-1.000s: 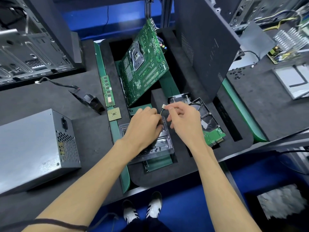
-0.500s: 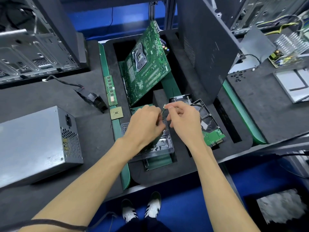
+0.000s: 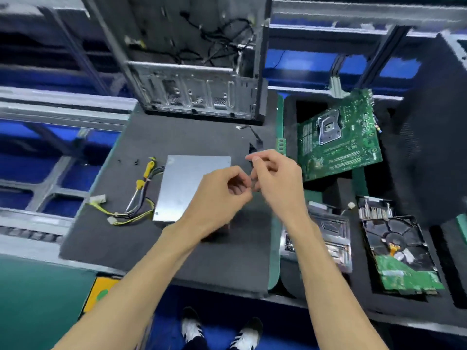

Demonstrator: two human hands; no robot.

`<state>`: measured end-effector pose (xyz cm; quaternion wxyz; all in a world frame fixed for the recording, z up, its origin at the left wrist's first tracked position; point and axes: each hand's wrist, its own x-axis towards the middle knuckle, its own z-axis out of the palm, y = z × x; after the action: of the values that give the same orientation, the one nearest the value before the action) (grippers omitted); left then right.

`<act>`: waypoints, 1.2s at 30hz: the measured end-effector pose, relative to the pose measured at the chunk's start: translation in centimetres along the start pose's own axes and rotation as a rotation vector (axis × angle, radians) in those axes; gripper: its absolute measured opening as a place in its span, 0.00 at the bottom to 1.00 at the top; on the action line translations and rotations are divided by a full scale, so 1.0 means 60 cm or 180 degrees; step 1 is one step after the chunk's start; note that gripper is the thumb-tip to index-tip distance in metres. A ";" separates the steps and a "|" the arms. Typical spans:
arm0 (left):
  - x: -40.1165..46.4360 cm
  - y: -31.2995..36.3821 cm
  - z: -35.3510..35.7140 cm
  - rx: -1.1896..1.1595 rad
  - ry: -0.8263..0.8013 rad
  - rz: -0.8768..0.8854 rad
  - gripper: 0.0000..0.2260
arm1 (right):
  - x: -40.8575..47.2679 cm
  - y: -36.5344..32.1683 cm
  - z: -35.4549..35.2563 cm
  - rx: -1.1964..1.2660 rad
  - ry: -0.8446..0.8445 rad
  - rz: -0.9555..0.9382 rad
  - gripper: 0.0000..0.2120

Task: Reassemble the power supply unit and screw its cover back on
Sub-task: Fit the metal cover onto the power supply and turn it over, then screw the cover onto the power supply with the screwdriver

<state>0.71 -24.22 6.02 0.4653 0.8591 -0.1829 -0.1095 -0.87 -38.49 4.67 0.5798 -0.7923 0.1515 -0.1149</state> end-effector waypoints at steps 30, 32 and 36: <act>-0.041 -0.377 -0.389 -0.1312 0.0633 -0.1584 0.08 | 0.062 -0.079 0.547 -0.3048 -0.1262 0.0837 0.31; -0.032 -0.383 -0.392 -0.1345 0.0576 -0.1569 0.08 | 0.072 -0.074 0.546 -0.3120 -0.1256 0.0943 0.33; -0.017 -0.382 -0.394 -0.1450 0.0506 -0.1579 0.08 | 0.086 -0.069 0.544 -0.3146 -0.1264 0.1206 0.34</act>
<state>13.12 5.62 -0.34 0.6172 0.7572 0.0975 -0.1901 16.06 -10.42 -1.21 0.1677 -0.9349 0.2149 0.2271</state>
